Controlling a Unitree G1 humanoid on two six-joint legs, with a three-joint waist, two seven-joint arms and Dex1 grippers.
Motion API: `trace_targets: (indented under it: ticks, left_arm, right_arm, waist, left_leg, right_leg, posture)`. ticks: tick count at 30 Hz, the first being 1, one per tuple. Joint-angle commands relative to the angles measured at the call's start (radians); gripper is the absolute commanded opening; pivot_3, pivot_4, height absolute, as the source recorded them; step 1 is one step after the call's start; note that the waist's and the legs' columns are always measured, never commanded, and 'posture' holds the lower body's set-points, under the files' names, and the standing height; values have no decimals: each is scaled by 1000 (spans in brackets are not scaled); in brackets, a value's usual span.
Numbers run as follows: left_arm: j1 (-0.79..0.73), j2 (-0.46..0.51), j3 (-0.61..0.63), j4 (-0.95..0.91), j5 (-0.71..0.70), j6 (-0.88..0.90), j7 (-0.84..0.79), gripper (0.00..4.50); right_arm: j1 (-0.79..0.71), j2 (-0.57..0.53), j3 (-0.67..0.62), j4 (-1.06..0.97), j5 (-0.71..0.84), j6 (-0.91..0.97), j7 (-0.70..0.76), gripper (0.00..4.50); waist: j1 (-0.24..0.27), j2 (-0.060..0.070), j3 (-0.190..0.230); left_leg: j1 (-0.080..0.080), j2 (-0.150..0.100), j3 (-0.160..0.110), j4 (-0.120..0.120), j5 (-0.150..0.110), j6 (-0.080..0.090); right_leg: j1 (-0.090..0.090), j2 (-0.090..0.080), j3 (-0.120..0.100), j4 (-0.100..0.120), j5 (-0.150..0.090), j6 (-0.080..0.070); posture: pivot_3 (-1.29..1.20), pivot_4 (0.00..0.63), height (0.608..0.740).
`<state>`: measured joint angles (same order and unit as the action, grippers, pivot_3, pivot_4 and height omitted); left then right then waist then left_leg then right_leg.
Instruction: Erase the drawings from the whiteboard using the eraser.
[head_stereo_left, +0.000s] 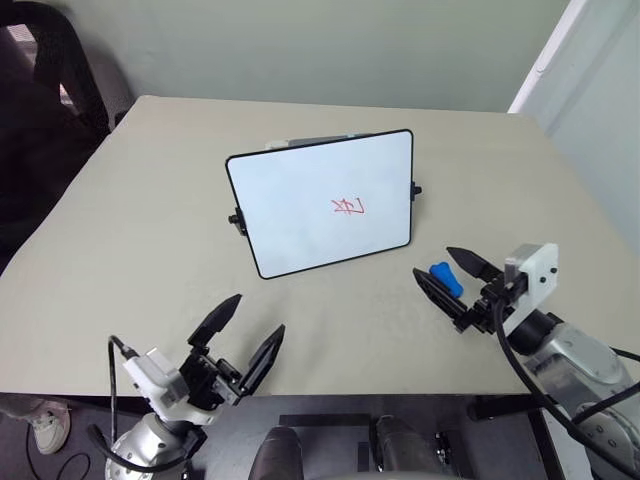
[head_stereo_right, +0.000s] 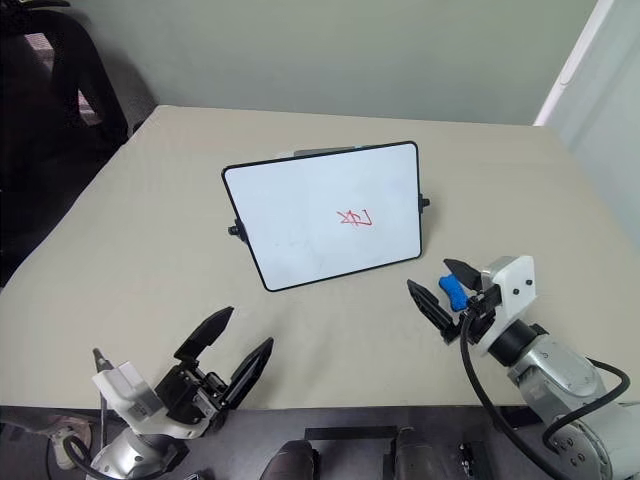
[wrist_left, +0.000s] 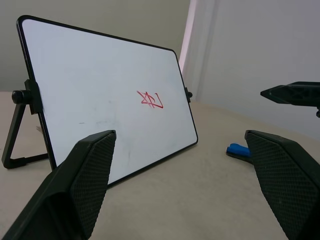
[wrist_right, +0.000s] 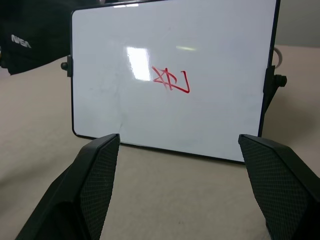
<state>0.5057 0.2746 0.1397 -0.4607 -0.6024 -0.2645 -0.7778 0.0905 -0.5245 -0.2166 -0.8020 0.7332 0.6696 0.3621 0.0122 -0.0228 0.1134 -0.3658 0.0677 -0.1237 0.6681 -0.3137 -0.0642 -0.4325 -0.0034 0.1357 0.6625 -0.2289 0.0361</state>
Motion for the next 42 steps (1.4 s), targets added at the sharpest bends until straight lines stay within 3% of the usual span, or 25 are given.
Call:
trace_targets:
  ticks: [1, 19, 22, 25, 35, 42]
  left_arm:
    - [4, 5, 11, -36, -17, -7, 0, 4500]
    - [-5, 6, 30, -13, -12, -16, 4, 4500]
    - [-11, 7, 41, -4, -16, -15, 2, 4500]
    - [-18, 6, 50, -2, -15, -15, 5, 4500]
    - [-27, 9, 59, 7, -18, -8, -3, 4500]
    - [-22, 9, 63, 11, -15, -15, -7, 4500]
  right_arm:
    - [-3, -14, -25, -41, 24, -5, -3, 4007]
    - [58, -54, -46, 49, 9, 26, 5, 4007]
    - [44, -56, -44, 62, 3, 19, 7, 4007]
    - [35, -60, -42, 73, 4, 12, 22, 4494]
    - [-30, -123, 26, 189, -111, 128, -32, 4494]
    - [-88, -105, 14, 190, -88, 200, -38, 4494]
  waist:
    - [0, 0, 0]
    - [0, 0, 0]
    - [0, 0, 0]
    - [0, 0, 0]
    - [0, 0, 0]
    - [0, 0, 0]
  left_leg:
    - [0, 0, 0, 0, 0, 0]
    - [0, 0, 0, 0, 0, 0]
    - [0, 0, 0, 0, 0, 0]
    - [0, 0, 0, 0, 0, 0]
    - [0, 0, 0, 0, -1, 0]
    - [0, 0, 0, 0, -1, 0]
  right_leg:
    - [0, 0, 0, 0, 0, 0]
    - [0, 0, 0, 0, -1, 0]
    - [0, 0, 0, 0, -1, 0]
    - [0, 0, 0, 0, -1, 0]
    - [0, 0, 1, 0, -1, 0]
    - [0, 0, 1, 0, -1, 1]
  posture:
    - [0, 150, 740]
    - [0, 150, 740]
    - [0, 150, 740]
    - [0, 150, 740]
    - [0, 150, 740]
    - [0, 150, 740]
